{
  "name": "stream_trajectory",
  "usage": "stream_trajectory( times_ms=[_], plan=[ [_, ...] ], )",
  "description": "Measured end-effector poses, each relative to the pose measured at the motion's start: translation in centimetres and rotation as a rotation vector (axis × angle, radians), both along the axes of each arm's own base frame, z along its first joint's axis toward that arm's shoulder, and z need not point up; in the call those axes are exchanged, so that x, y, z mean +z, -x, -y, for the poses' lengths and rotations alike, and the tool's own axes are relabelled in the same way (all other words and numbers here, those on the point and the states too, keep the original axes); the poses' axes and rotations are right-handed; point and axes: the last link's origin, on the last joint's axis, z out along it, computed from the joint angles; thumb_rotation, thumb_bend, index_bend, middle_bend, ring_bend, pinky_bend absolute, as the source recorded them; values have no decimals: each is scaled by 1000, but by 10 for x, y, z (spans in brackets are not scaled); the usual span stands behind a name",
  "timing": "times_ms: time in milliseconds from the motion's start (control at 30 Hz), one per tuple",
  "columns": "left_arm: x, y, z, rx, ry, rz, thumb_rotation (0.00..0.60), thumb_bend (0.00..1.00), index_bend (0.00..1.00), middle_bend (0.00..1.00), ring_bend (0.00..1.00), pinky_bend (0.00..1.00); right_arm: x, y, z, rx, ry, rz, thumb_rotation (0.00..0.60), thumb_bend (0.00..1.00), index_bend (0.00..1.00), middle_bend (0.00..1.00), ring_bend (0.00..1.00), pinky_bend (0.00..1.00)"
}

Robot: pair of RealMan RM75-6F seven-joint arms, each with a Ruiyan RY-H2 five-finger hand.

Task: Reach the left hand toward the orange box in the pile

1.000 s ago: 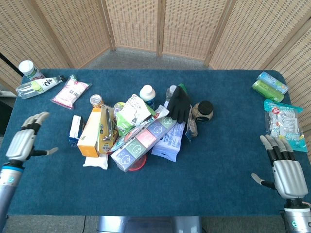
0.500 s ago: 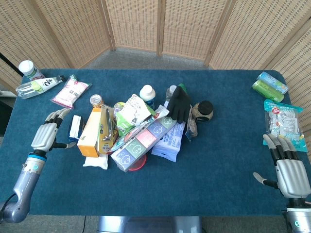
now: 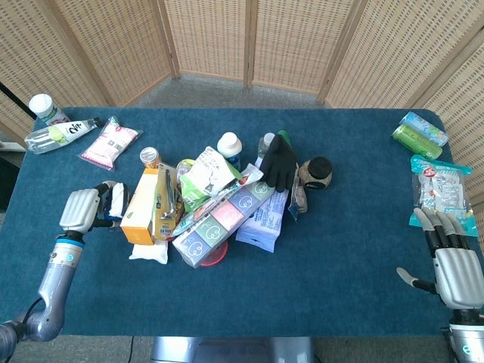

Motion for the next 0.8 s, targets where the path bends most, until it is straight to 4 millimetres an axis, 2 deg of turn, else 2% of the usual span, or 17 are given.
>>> stream_trajectory(
  times_ms=[67, 267, 467, 600, 800],
  plan=[
    [9, -2, 2, -4, -18, 9, 600, 66, 853, 996, 936, 946, 0, 0, 0, 1, -1, -1, 600, 0, 0, 0, 0, 0],
    [54, -15, 13, -46, -92, 37, 600, 63, 830, 972, 921, 927, -1, -1, -1, 2, -4, -4, 600, 0, 0, 0, 0, 0],
    [107, -45, 28, -137, -180, 62, 600, 62, 828, 970, 919, 926, -2, -2, -1, 1, -4, -8, 600, 0, 0, 0, 0, 0],
    [144, -74, 38, -212, -248, 48, 600, 59, 825, 970, 915, 926, -2, -2, -1, 0, -4, -8, 600, 0, 0, 0, 0, 0],
    [169, -98, 45, -250, -302, 34, 600, 60, 825, 969, 916, 925, -2, -3, -2, 5, -6, -8, 600, 0, 0, 0, 0, 0]
  ],
)
